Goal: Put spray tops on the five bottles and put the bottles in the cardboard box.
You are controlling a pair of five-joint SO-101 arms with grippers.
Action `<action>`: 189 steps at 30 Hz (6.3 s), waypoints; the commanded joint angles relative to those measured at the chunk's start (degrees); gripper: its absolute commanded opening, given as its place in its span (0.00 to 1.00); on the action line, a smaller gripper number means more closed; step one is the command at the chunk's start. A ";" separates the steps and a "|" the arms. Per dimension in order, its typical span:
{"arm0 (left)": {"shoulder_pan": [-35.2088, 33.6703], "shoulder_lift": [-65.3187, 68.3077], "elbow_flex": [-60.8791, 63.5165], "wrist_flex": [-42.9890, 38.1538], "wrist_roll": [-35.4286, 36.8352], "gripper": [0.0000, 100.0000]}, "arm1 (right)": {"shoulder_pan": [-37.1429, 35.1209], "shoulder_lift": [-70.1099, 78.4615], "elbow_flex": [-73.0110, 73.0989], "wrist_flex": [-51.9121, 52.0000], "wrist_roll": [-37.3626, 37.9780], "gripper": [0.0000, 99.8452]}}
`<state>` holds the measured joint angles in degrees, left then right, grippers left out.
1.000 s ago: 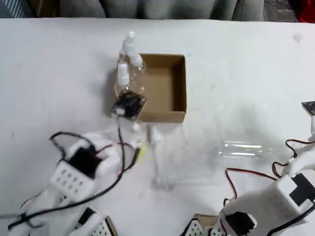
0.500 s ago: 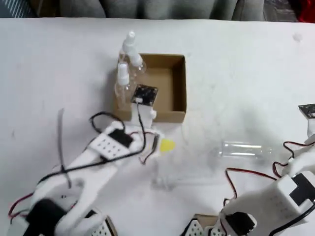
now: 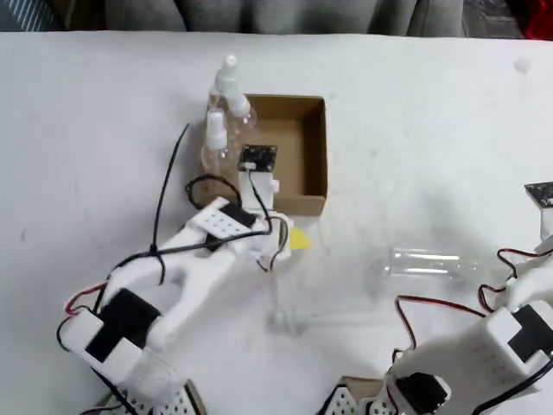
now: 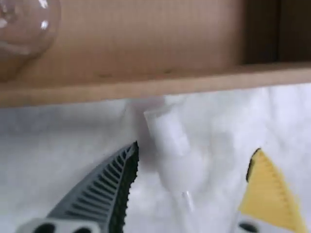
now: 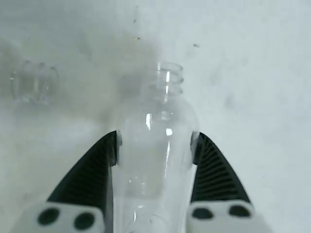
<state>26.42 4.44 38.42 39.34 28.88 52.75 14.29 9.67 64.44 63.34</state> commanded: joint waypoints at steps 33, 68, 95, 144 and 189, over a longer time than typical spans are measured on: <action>0.84 -34.59 7.12 8.88 -1.58 0.02 | -4.62 -29.67 8.53 11.56 -6.51 0.02; -39.69 -75.03 -10.73 4.84 -5.19 0.02 | -88.22 -87.34 50.73 -32.57 -53.71 0.02; -37.14 -90.15 -5.27 -4.31 -3.52 0.02 | -110.64 -102.73 85.80 -68.97 -53.71 0.02; -29.32 -95.87 9.58 6.51 -6.07 0.02 | -111.52 -72.48 76.48 -84.88 -58.11 0.02; -18.86 -109.14 18.46 26.37 -8.88 0.23 | -105.98 -72.75 78.42 -84.88 -58.11 0.02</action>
<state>7.25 -104.66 58.55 65.63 20.70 -56.35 -57.80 89.14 -19.16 5.49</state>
